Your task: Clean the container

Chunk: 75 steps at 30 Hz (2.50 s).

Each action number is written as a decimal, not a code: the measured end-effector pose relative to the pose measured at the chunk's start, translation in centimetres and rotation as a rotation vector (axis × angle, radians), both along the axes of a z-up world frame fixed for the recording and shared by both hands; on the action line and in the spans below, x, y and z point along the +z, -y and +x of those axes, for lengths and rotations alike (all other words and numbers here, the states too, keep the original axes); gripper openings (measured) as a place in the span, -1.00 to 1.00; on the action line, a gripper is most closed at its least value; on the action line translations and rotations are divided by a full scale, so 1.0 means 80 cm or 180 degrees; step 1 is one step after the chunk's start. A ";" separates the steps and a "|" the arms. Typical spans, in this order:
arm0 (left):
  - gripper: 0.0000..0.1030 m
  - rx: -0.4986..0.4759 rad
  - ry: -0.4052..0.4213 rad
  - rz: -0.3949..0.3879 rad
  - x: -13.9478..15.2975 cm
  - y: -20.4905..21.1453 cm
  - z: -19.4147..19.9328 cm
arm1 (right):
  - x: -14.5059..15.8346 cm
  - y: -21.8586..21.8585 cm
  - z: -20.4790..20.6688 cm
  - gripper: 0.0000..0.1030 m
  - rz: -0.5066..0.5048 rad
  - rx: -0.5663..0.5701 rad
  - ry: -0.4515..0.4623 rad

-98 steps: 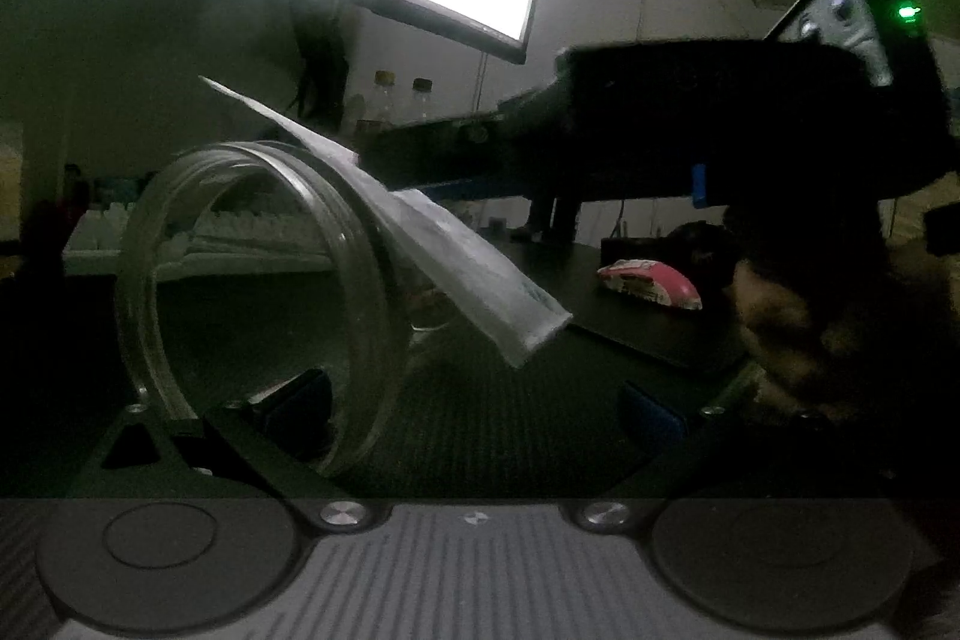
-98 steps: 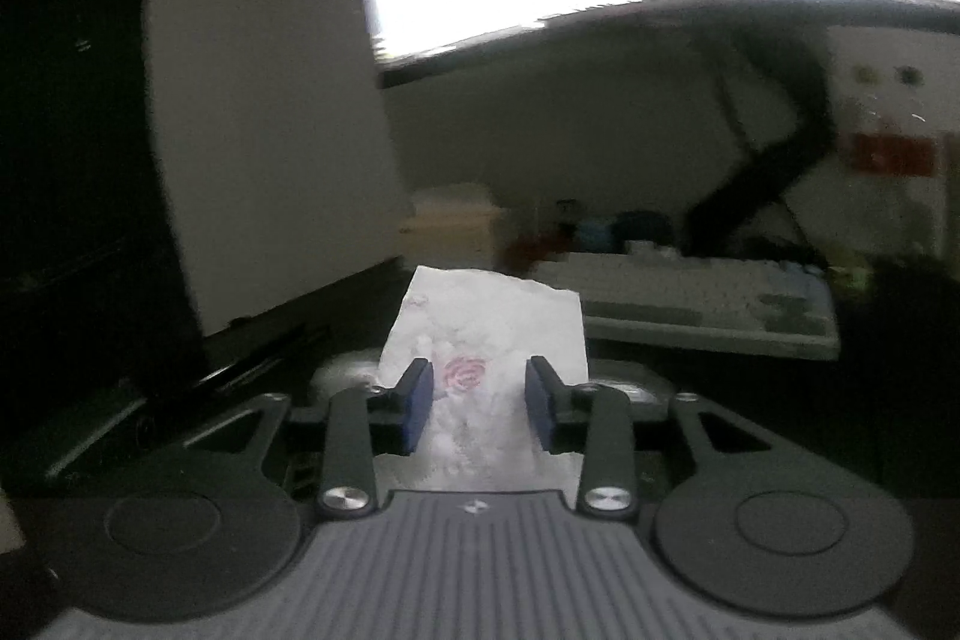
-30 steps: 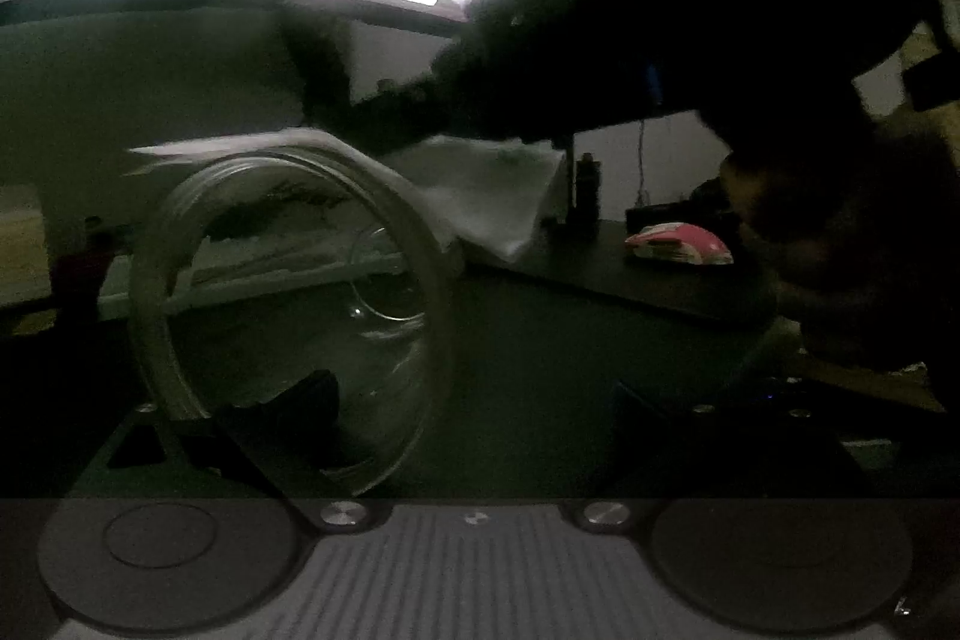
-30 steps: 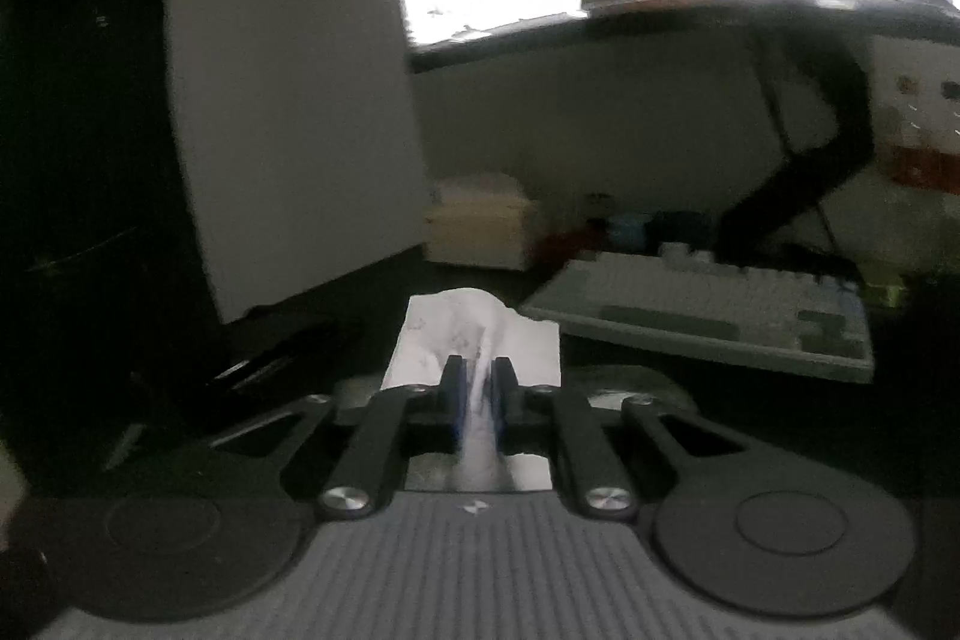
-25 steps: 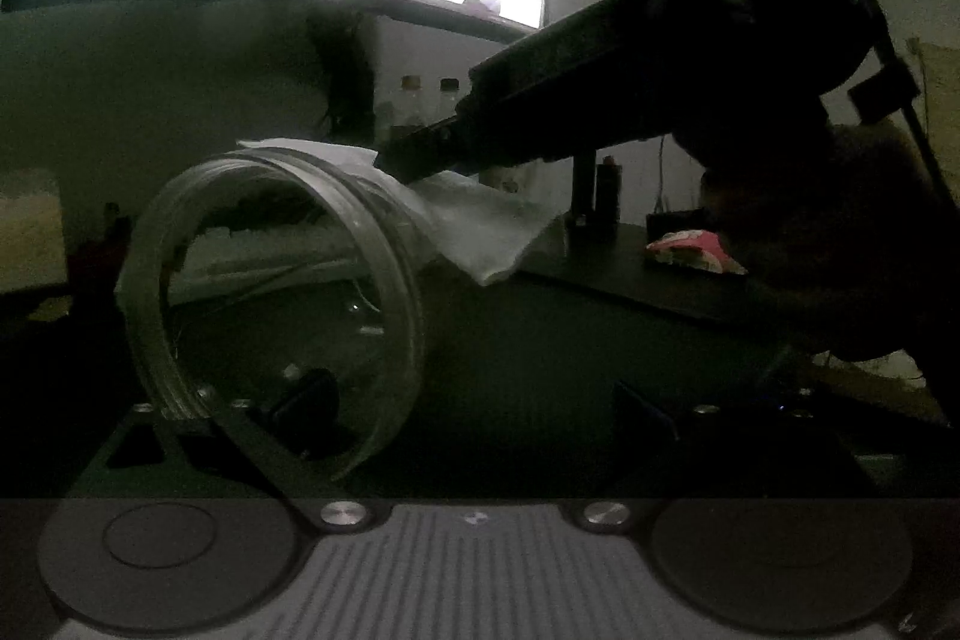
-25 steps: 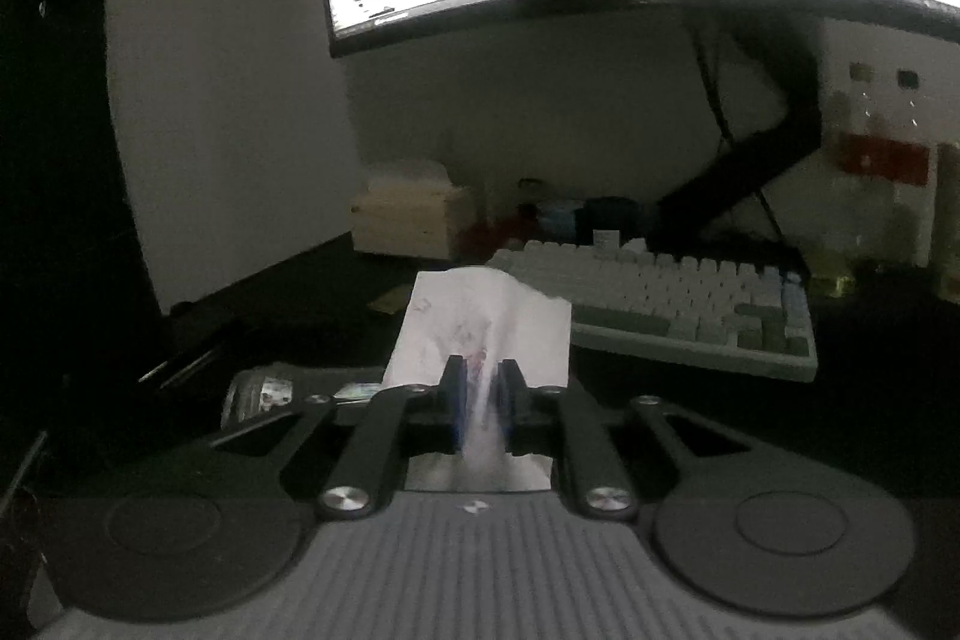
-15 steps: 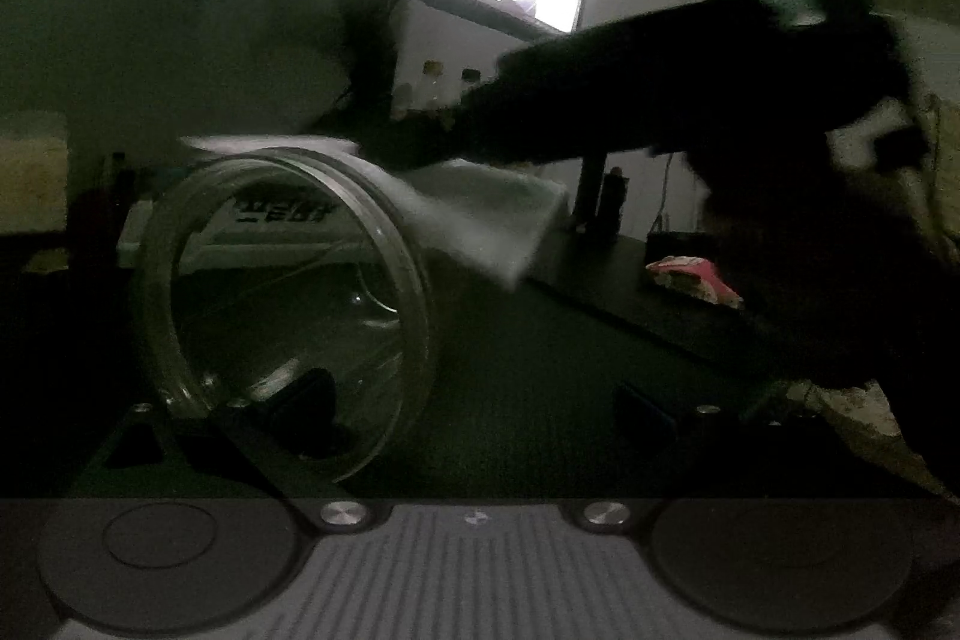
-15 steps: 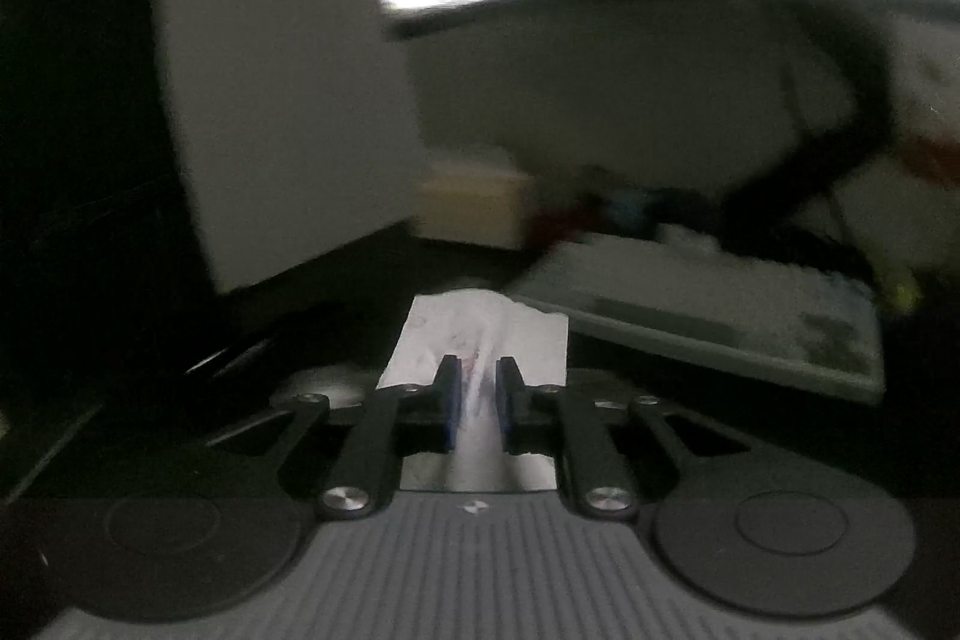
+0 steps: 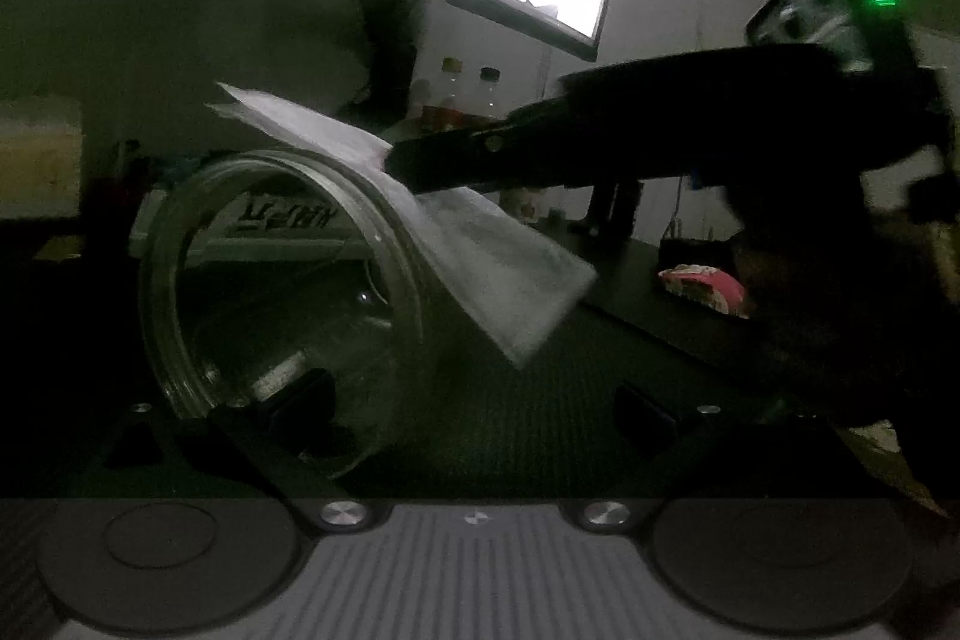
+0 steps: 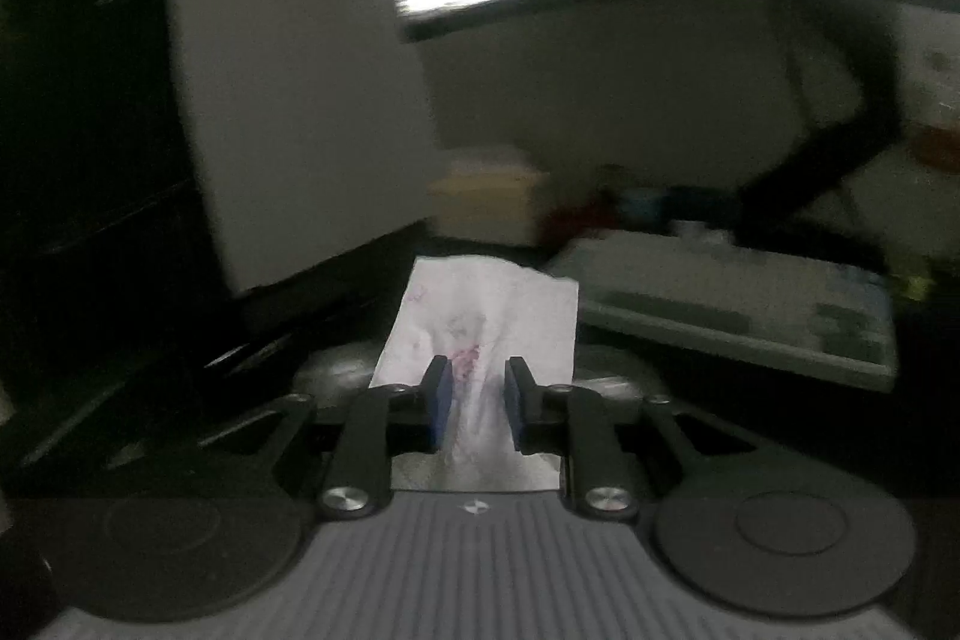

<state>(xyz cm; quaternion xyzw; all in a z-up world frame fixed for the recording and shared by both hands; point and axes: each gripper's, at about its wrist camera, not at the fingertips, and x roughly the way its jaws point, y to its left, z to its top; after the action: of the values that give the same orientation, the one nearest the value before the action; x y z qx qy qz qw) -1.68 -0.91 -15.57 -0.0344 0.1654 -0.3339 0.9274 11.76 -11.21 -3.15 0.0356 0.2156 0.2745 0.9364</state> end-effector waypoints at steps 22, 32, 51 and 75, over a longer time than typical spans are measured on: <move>0.99 -0.0036 -0.0045 0.0130 0.008 0.008 -0.006 | 0.002 -0.023 -0.021 -0.42 0.0080 0.0300 0.0115; 0.99 -0.0001 0.0005 0.0203 0.009 0.014 -0.005 | -0.005 0.007 -0.023 -0.42 0.0137 -0.0118 0.0034; 0.99 0.0120 0.0083 0.0280 -0.002 0.027 -0.024 | -0.007 -0.008 -0.032 -0.35 0.0181 0.0055 0.0146; -0.86 0.0143 0.0393 -0.0048 -0.004 0.001 -0.061 | -0.011 0.012 -0.057 -0.41 0.0426 0.0280 -0.0098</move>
<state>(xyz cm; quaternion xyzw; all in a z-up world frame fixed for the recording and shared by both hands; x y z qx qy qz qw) -6.52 -1.01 -15.92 -0.0245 0.1045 -0.3157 0.9428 7.20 -12.18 -4.03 0.0929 0.2125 0.3287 0.9155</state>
